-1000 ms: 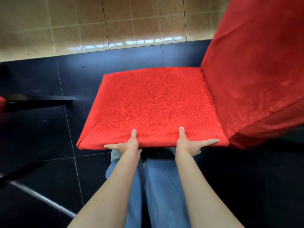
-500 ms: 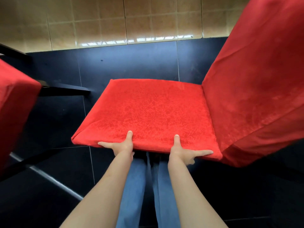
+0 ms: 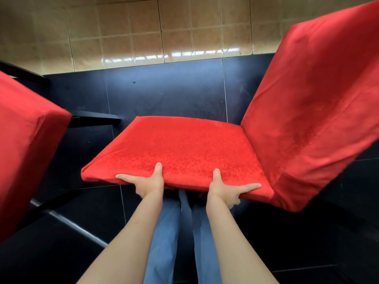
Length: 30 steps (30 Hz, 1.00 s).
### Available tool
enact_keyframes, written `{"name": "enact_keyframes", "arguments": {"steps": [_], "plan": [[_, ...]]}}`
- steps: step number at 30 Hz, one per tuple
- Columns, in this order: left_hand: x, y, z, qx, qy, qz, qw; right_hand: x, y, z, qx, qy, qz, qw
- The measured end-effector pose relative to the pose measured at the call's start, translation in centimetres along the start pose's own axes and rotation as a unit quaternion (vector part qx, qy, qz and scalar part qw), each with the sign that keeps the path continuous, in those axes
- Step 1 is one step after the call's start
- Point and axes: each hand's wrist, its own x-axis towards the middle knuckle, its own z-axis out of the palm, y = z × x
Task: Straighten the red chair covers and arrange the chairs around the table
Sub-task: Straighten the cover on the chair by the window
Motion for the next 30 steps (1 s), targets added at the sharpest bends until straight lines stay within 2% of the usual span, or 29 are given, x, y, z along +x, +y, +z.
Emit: {"name": "enact_keyframes", "arguments": {"steps": [6, 15, 23, 30], "plan": [[-0.9, 3.9, 1.2, 0.008, -0.025, 0.057, 0.998, 0.0, -4.0, 0.4, -0.004, -0.011, -0.047, 0.999], [-2.1, 8.9, 3.3, -0.012, -0.007, 0.031, 0.999, 0.0, -10.9, 1.6, -0.03, -0.021, -0.087, 0.996], [-2.1, 8.9, 3.4, -0.016, 0.0, 0.03, 0.999, 0.1, -11.0, 1.3, -0.066, -0.025, -0.092, 0.993], [-2.3, 9.1, 3.1, -0.033, -0.012, 0.031, 0.999, 0.2, -11.2, -0.1, -0.146, -0.057, -0.128, 0.979]]}}
